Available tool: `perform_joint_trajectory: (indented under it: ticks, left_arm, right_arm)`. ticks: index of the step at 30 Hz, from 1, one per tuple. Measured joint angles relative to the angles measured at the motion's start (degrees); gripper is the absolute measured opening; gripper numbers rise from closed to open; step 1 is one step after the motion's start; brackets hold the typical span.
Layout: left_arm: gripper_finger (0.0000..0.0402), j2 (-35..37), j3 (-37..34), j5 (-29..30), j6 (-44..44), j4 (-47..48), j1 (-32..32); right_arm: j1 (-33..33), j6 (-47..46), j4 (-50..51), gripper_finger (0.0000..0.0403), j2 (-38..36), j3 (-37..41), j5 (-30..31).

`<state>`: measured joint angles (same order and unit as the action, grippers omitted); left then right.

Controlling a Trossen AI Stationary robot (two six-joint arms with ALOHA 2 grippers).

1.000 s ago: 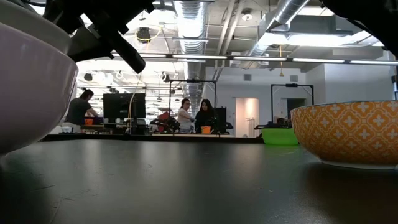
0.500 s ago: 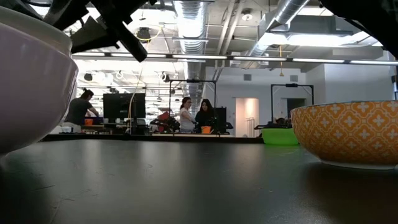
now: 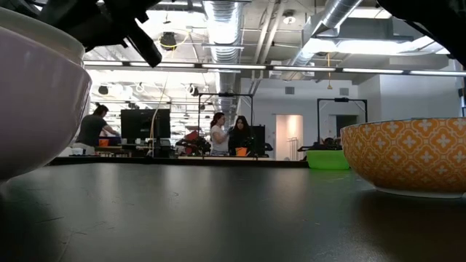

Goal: Nest bowls inside each other
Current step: Stack the blue pattern bowl on top of the other white bowl

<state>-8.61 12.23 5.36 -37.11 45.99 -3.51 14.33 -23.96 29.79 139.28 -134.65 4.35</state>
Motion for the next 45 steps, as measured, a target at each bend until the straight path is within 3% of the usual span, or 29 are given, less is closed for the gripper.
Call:
perform_joint_trajectory:
  ticks: [5,9,19,25,37,45]
  left_arm:
    - [0.0128,0.01,0.00,0.01,0.00,0.00,0.00]
    - [0.0128,0.01,0.00,0.01,0.01,0.01,0.02]
    - [0.0128,0.01,0.00,0.00,0.00,0.01,0.02]
    - [0.0128,0.00,0.00,0.01,0.01,0.01,0.00]
    - [0.0128,0.00,0.00,0.01,-0.01,0.01,0.01]
    - [0.0128,-0.01,0.00,0.00,0.01,0.01,0.02]
  right_arm:
    - [-0.10,0.48,0.07,0.0009,0.00,0.00,-1.27]
    - [-0.70,-0.44,1.31,0.0018,0.58,0.00,-5.00]
    - [-1.01,-0.61,2.09,0.0011,0.66,0.00,-6.29]
    - [-0.84,0.00,5.87,0.0012,-0.88,-0.22,-11.35]
    - [0.45,-0.68,33.53,0.0013,-14.15,-0.31,4.69]
    - [2.51,-14.79,60.09,0.0013,-16.05,1.08,8.98]
